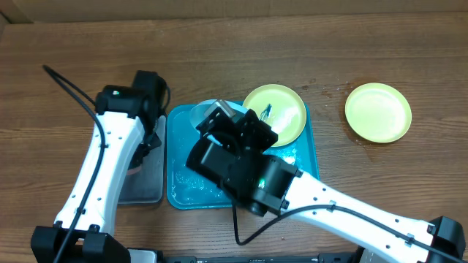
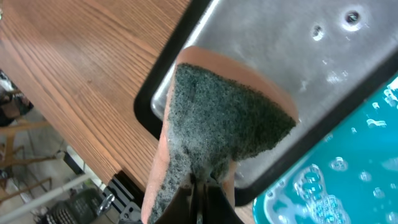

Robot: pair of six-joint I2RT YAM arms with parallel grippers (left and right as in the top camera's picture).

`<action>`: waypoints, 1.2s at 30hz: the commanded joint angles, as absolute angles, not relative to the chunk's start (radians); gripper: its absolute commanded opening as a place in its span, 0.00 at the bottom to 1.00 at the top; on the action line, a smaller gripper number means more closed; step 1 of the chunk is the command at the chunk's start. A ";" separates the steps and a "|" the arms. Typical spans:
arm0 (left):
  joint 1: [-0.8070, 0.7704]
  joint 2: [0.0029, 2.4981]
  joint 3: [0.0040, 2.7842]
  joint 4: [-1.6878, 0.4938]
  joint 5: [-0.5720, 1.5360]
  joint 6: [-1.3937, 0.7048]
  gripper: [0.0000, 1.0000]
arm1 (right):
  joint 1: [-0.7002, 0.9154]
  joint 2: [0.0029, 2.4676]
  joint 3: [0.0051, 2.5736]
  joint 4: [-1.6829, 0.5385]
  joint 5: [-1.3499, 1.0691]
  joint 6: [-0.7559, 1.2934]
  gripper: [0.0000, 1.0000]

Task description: Clean dirty plates on tray and stack at the side

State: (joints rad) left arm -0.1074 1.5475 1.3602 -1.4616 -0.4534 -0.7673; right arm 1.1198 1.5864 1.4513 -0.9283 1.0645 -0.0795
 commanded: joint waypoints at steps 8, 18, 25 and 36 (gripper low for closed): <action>0.114 1.639 1.354 -1.405 -0.318 -0.640 0.04 | 1.225 1.552 1.489 -0.894 1.427 -0.162 0.04; 0.176 1.712 1.354 -1.379 -0.208 -0.562 0.04 | 1.312 1.552 1.489 -0.694 1.573 -0.404 0.04; 0.176 1.712 1.354 -1.380 -0.209 -0.561 0.04 | 1.354 1.552 1.489 -0.571 1.572 -0.525 0.04; 0.176 1.712 1.354 -1.380 -0.208 -0.561 0.04 | 1.354 1.552 1.489 -0.569 1.572 -0.577 0.04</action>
State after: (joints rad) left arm 0.1749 1.7061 1.3571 -1.3792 -0.2161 -0.5724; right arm 1.3510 1.5864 1.4532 -0.5762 1.5444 -0.5350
